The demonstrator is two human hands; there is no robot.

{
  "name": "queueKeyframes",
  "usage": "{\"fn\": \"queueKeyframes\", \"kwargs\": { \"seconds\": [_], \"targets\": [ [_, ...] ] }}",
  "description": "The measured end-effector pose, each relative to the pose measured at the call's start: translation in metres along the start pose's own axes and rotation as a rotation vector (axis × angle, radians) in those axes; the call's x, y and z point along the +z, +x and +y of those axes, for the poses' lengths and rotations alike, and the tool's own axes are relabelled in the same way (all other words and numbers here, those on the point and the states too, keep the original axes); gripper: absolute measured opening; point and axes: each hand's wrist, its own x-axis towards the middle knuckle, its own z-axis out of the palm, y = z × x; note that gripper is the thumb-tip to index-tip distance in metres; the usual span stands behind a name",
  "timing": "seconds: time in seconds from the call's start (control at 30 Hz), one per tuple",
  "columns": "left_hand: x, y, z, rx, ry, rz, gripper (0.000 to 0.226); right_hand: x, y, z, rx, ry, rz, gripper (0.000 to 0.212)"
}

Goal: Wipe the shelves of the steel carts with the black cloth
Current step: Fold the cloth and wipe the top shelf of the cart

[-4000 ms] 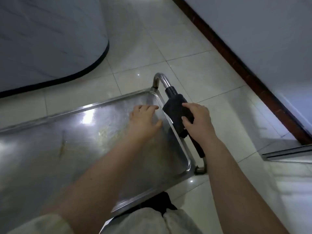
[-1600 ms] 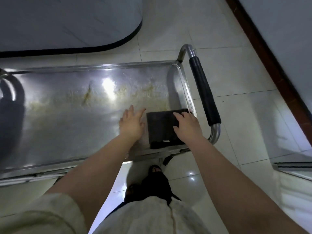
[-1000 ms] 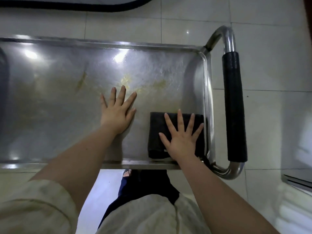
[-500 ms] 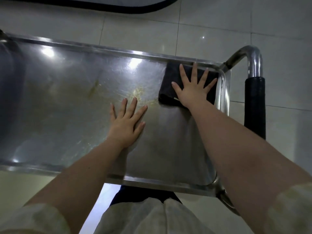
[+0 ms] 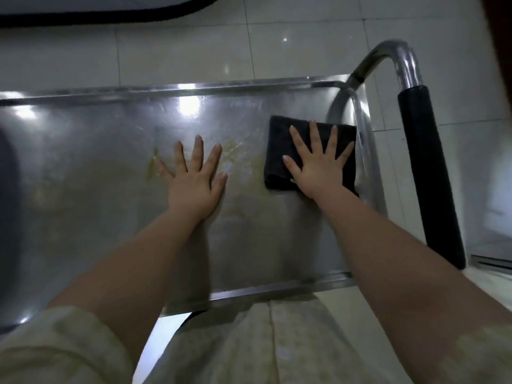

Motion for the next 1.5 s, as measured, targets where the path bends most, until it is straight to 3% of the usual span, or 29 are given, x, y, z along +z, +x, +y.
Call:
{"fn": "queueKeyframes", "kwargs": {
  "seconds": [0.23, 0.33, 0.53, 0.73, 0.9, 1.07, 1.2, 1.33, 1.5],
  "targets": [
    [0.000, 0.000, -0.006, 0.029, -0.042, 0.006, 0.060, 0.065, -0.152, -0.019, -0.037, 0.018, 0.001, 0.067],
    [-0.001, 0.000, -0.005, 0.024, -0.038, 0.008, 0.059, 0.073, -0.176, -0.032, -0.103, -0.027, -0.024, 0.067],
    [0.000, -0.002, -0.003, 0.015, -0.055, 0.076, 0.059, 0.027, -0.054, -0.057, -0.133, -0.036, 0.045, 0.064],
    [0.008, 0.001, -0.005, -0.003, -0.034, 0.088, 0.061, -0.019, 0.065, -0.077, -0.119, 0.022, 0.007, 0.064],
    [0.008, 0.000, -0.004, -0.023, -0.029, 0.077, 0.060, -0.002, 0.025, -0.067, -0.157, -0.015, 0.023, 0.066],
    [0.004, -0.001, -0.003, -0.025, -0.026, 0.054, 0.060, 0.048, -0.106, -0.034, -0.208, 0.002, 0.057, 0.067],
    [0.004, -0.002, -0.003, -0.022, -0.020, 0.053, 0.061, 0.072, -0.175, -0.012, -0.185, -0.014, -0.026, 0.064],
    [0.005, -0.002, -0.004, -0.014, -0.012, 0.051, 0.061, 0.057, -0.137, -0.022, -0.107, -0.002, -0.004, 0.063],
    [0.006, -0.002, -0.003, -0.026, 0.000, 0.063, 0.061, 0.007, -0.007, -0.066, -0.064, 0.022, 0.010, 0.065]
  ]
}}
